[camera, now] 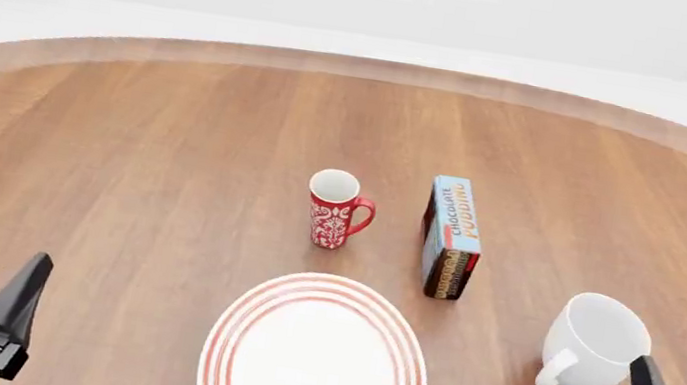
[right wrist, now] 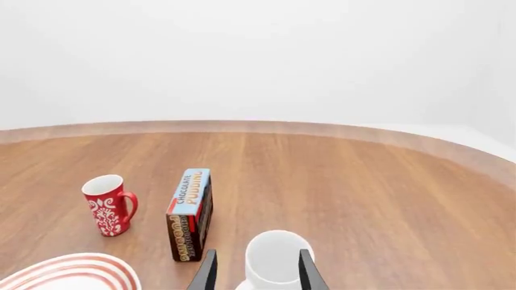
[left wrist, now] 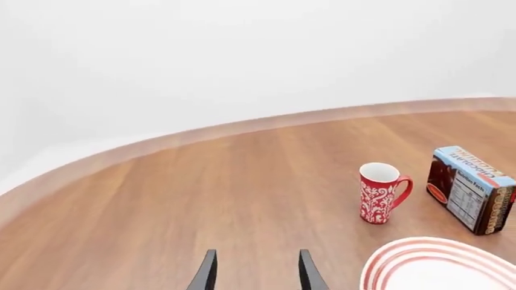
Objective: Pick up the white mug and put it on the plate, and put the chocolate pudding to the right of the plate.
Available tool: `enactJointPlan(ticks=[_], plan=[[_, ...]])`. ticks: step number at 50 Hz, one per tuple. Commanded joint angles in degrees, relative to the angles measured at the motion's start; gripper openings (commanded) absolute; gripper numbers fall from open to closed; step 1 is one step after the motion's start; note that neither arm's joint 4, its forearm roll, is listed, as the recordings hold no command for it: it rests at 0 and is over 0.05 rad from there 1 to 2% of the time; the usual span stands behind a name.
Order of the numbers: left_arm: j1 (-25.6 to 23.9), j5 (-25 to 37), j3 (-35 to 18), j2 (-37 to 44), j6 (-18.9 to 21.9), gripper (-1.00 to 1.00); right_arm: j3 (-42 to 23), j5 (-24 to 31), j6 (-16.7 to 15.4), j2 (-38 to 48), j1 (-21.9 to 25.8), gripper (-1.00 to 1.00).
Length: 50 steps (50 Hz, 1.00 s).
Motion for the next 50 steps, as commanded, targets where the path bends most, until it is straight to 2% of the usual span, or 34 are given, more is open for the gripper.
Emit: enactJointPlan(ticks=[1, 7, 12, 23, 50], plan=[[-3.3, -4.7, -0.8, 5.8, 1.2, 1.00, 0.0, 0.0, 0.0, -0.1, 0.1, 1.00], [-5.1, -8.7, -2.0, 10.8, 2.0, 1.00, 0.0, 0.1, 0.0, -0.1, 0.1, 1.00], [-5.9, -9.5, -2.7, 12.1, 2.1, 1.00, 0.0, 0.1, 0.0, -0.1, 0.1, 1.00], [-11.9, -14.8, -6.2, 21.0, 4.5, 1.00, 0.0, 0.1, -0.1, -0.1, 0.1, 1.00], [-21.3, -21.8, -10.8, 34.2, 6.7, 1.00, -0.1, 0.1, 0.0, -0.1, 0.1, 1.00]])
